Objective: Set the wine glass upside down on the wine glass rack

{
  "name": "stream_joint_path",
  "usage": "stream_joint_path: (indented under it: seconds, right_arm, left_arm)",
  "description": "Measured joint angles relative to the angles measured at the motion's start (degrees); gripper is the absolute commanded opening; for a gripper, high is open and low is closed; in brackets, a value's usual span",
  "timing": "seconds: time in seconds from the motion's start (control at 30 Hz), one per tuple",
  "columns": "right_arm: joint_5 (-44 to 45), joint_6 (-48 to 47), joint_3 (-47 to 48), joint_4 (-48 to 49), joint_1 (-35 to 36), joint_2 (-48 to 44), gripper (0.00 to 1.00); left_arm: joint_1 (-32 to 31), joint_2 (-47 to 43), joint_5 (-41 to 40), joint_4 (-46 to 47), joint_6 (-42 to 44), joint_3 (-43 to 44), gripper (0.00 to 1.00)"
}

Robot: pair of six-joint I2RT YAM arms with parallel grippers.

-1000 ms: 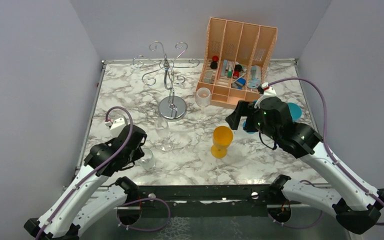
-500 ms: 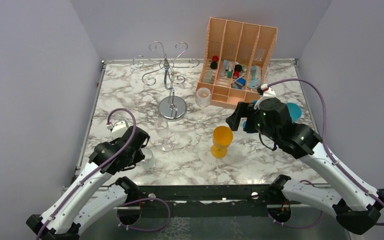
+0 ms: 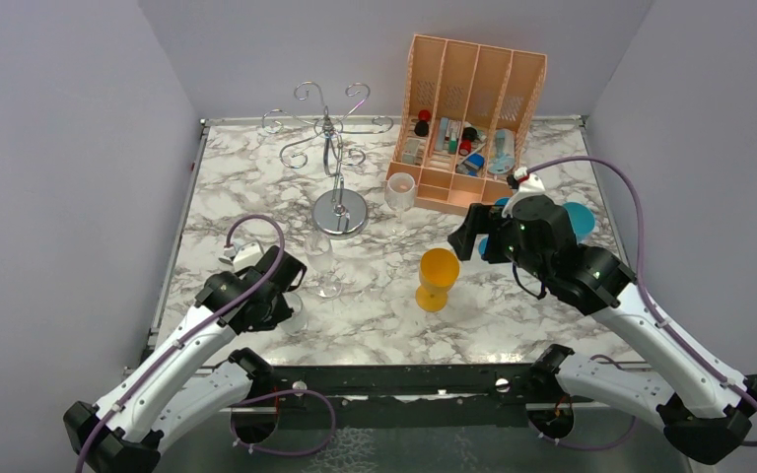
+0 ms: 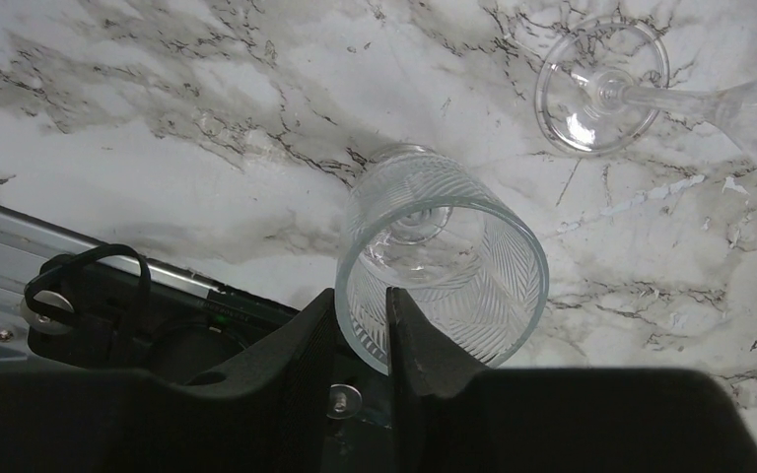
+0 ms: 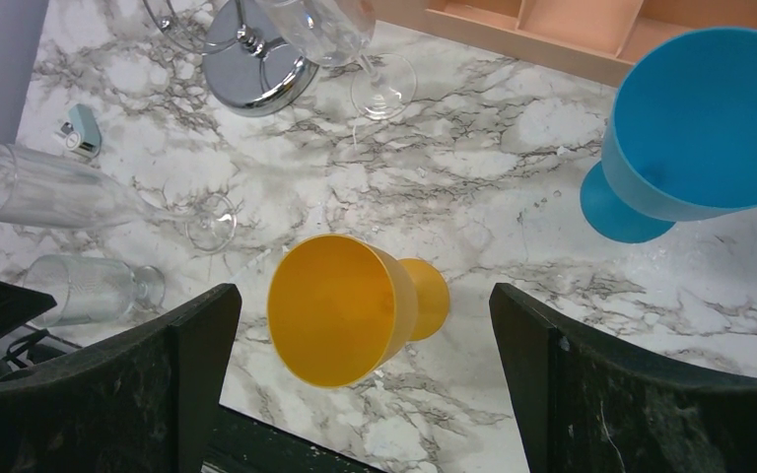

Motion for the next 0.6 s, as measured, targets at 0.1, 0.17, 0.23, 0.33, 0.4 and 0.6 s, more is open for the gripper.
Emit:
stream_joint_path:
  seconds: [0.1, 0.17, 0.23, 0.33, 0.4, 0.6]
  right_arm:
    - [0.24, -0.35, -0.09, 0.0, 0.0, 0.0, 1.0]
    - [0.42, -0.5, -0.09, 0.0, 0.0, -0.07, 1.0]
    - [0.57, -0.72, -0.13, 0.0, 0.0, -0.22, 1.0]
    - [0.55, -0.81, -0.24, 0.07, 0.0, -0.87, 1.0]
    - [0.55, -0.94, -0.26, 0.22, 0.0, -1.51, 1.0]
    - [0.55, -1.44, -0.26, 0.98, 0.0, -2.75, 1.0]
  left_arm:
    - [0.02, 0.15, 0.22, 0.48, -0.09, -0.28, 0.25]
    - [0.02, 0.24, 0.39, 0.94, -0.24, -0.46, 0.19]
    - [0.02, 0.26, 0.46, 1.31, -0.39, -0.74, 0.1]
    - [0.02, 0.28, 1.05, 2.01, -0.46, -0.94, 0.0]
    - [0.0, 0.28, 1.36, 2.25, -0.22, -0.94, 0.0]
    - [0.02, -0.5, 2.14, 2.14, 0.02, -0.94, 0.0]
